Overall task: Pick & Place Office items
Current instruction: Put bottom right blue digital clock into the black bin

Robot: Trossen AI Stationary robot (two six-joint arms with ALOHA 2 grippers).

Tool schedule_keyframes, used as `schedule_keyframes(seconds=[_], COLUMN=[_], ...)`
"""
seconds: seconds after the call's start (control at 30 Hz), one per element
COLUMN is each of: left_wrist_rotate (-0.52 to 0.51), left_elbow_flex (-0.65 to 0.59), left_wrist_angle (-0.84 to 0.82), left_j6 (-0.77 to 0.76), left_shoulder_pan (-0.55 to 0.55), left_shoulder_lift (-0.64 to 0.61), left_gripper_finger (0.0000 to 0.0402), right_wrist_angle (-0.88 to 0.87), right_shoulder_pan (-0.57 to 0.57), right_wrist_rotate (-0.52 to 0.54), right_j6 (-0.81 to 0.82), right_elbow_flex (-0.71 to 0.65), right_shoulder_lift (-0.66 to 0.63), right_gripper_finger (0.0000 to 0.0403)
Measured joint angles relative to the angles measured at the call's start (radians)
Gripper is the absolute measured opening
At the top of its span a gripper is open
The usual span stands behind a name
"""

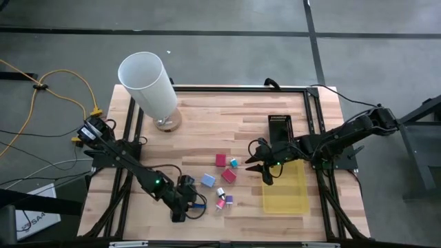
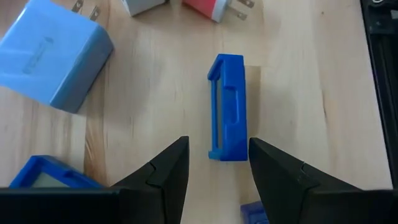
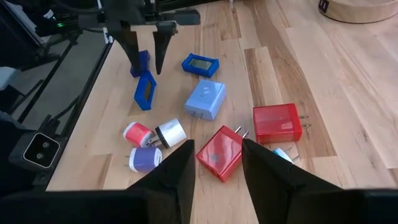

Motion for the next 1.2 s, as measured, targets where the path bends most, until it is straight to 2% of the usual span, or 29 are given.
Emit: schedule_keyframes(seconds=[0.83, 1.2], left_wrist_rotate=[-0.002, -0.002], left_elbow_flex=[0.000, 0.000], left_wrist_angle=[0.043, 0.042], left_j6=[-0.038, -0.046], left_shoulder_pan=[-0.015, -0.015], left_shoulder_lift=[0.046, 0.046], left_gripper_finger=[0.0161, 0.0123], right_wrist_angle=[0.000, 0.000], right_shoulder_pan=[0.000, 0.000], right_wrist_rotate=[0.000, 0.000], right_j6=[0.000, 0.000], right_elbow_flex=[0.000, 0.000], right_shoulder_lift=[0.000, 0.000], right_gripper_finger=[0.0118, 0.0118])
